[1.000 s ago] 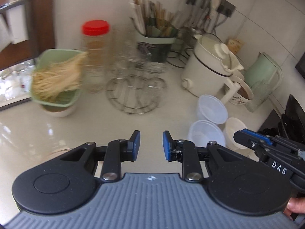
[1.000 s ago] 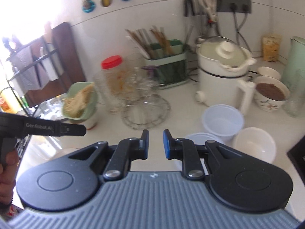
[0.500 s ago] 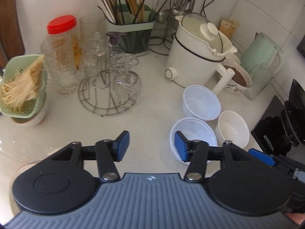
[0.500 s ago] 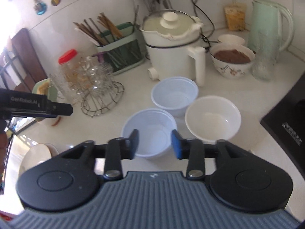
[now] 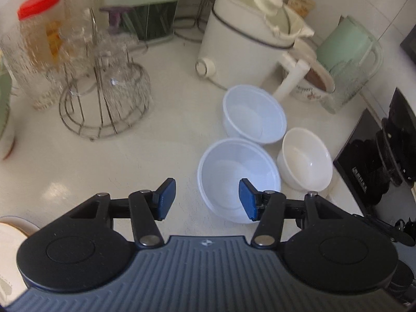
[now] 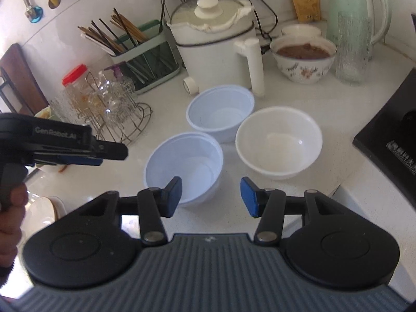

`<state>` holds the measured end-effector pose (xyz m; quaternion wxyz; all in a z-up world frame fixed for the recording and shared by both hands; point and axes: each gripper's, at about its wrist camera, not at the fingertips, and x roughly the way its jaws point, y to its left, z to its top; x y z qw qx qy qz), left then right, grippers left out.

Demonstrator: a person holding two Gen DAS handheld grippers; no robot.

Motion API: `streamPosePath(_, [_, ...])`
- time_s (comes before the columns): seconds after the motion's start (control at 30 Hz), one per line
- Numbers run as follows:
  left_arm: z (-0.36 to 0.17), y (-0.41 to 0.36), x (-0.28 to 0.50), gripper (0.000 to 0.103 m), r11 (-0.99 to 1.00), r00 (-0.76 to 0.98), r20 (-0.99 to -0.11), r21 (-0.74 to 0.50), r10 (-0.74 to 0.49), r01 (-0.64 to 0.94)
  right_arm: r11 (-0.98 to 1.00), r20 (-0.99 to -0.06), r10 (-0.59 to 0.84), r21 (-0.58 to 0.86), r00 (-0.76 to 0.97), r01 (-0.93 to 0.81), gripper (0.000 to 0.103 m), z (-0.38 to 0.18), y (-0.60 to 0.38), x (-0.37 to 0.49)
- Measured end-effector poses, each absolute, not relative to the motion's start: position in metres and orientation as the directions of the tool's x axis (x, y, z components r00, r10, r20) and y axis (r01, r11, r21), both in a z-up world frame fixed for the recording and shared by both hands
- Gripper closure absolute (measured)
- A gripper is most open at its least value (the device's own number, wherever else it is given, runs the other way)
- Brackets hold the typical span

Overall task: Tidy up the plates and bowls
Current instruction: 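Move the left tool to the nearer light blue bowl's rim and close, then lift the light blue bowl with the left tool toward the plate stack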

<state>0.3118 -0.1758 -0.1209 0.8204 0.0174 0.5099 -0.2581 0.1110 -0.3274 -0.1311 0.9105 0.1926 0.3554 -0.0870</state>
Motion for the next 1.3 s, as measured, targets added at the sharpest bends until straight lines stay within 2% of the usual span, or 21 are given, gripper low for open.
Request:
streamPosePath(0.27, [-0.153,-0.183,0.325,0.044,0.872,0.29,-0.858,-0.302,-0.425,0.386,0.889,-0.673,-0.023,0.325,0.739,0.324,0.051,-0.147,-0.334,0.126])
streamPosePath(0.63, [-0.177,-0.188,0.347,0.046,0.896,0.264,-0.884,-0.289,-0.385,0.337,0.867,-0.697,-0.001,0.357,0.718,0.348,0.051,-0.171,-0.338,0.146])
streamPosePath(0.7, [-0.179,-0.188,0.349,0.049,0.899,0.262,-0.886,-0.291,-0.383,0.328,0.866,-0.702,0.004,0.358,0.712,0.348,0.051,-0.175,-0.337,0.149])
streamPosePath(0.8, [-0.182,-0.191,0.352,0.058,0.901,0.253,-0.89,-0.293,-0.379,0.319,0.865,-0.706,0.013,0.364,0.708,0.346,0.051,-0.181,-0.336,0.153])
streamPosePath(0.9, [-0.183,-0.194,0.353,0.072,0.897,0.259,-0.885,-0.295,-0.386,0.329,0.863,-0.707,0.04,0.381,0.706,0.332,0.057,-0.186,-0.337,0.156])
streamPosePath(0.97, [-0.183,-0.196,0.353,0.083,0.895,0.255,-0.886,-0.296,-0.388,0.333,0.863,-0.704,0.059,0.392,0.708,0.318,0.068,-0.188,-0.336,0.158])
streamPosePath(1.03, [-0.183,-0.198,0.352,0.088,0.893,0.256,-0.887,-0.287,-0.384,0.346,0.862,-0.703,0.076,0.403,0.708,0.307,0.072,-0.189,-0.335,0.16])
streamPosePath(1.2, [-0.183,-0.193,0.35,0.091,0.9,0.26,-0.89,-0.281,-0.375,0.334,0.871,-0.704,0.08,0.394,0.706,0.294,0.078,-0.189,-0.334,0.162])
streamPosePath(1.3, [-0.181,-0.185,0.347,0.091,0.897,0.252,-0.885,-0.305,-0.391,0.322,0.873,-0.701,0.092,0.399,0.707,0.282,0.078,-0.188,-0.334,0.161])
